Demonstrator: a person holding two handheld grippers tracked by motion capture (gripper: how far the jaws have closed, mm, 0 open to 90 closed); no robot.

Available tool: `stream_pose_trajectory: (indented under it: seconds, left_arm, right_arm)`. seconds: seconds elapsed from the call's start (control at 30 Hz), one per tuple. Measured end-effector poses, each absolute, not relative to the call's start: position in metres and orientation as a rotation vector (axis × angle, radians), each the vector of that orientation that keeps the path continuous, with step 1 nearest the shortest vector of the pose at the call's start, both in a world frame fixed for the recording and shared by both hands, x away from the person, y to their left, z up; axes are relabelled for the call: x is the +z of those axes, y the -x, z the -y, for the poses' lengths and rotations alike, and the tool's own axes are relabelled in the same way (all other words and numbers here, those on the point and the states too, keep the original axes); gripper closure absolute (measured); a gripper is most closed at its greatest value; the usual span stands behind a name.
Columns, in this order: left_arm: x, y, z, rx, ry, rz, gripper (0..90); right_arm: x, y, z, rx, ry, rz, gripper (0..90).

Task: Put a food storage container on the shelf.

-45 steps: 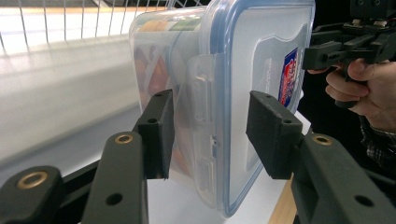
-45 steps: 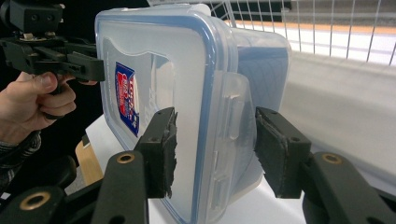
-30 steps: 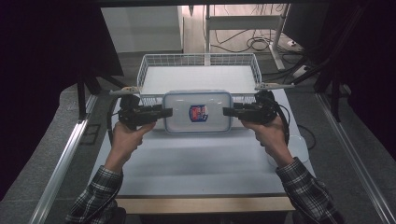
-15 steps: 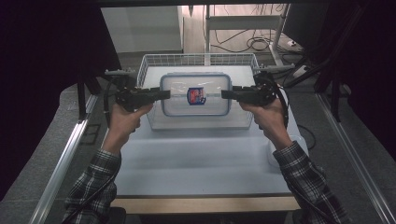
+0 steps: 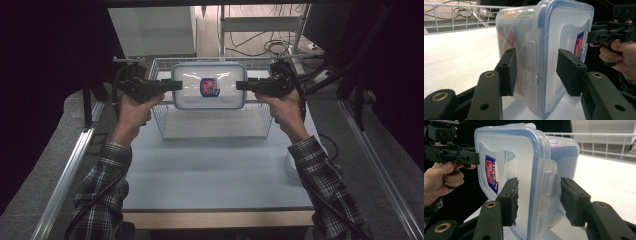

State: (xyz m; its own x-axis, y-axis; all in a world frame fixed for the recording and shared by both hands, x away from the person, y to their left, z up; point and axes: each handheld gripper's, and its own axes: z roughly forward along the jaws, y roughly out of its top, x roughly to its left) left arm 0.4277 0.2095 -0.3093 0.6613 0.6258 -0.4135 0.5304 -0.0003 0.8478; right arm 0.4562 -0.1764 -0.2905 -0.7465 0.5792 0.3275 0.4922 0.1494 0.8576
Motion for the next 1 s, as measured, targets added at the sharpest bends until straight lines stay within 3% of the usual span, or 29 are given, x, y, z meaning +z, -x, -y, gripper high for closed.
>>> stream_pose_trajectory:
  seconds: [0.33, 0.7, 0.77, 1.0]
  left_arm:
    - [-0.315, -0.451, -0.206, 0.061, -1.643, -1.007, 50.9]
    - [-0.321, -0.450, -0.204, 0.124, -1.642, -0.963, 49.1]
    - [-0.321, -0.449, -0.203, 0.126, -1.646, -0.971, 49.5]
    - [-0.325, -0.454, -0.205, 0.108, -1.631, -0.992, 46.3]
  right_arm:
    - [-0.291, -0.480, 0.176, 1.653, -1.152, -2.300, 48.7]
    - [-0.292, -0.483, 0.173, 1.571, -1.120, -2.297, 46.2]
    - [-0.292, -0.481, 0.171, 1.517, -1.108, -2.300, 53.2]
    - [-0.297, -0.482, 0.165, 1.412, -1.112, -2.290, 52.3]
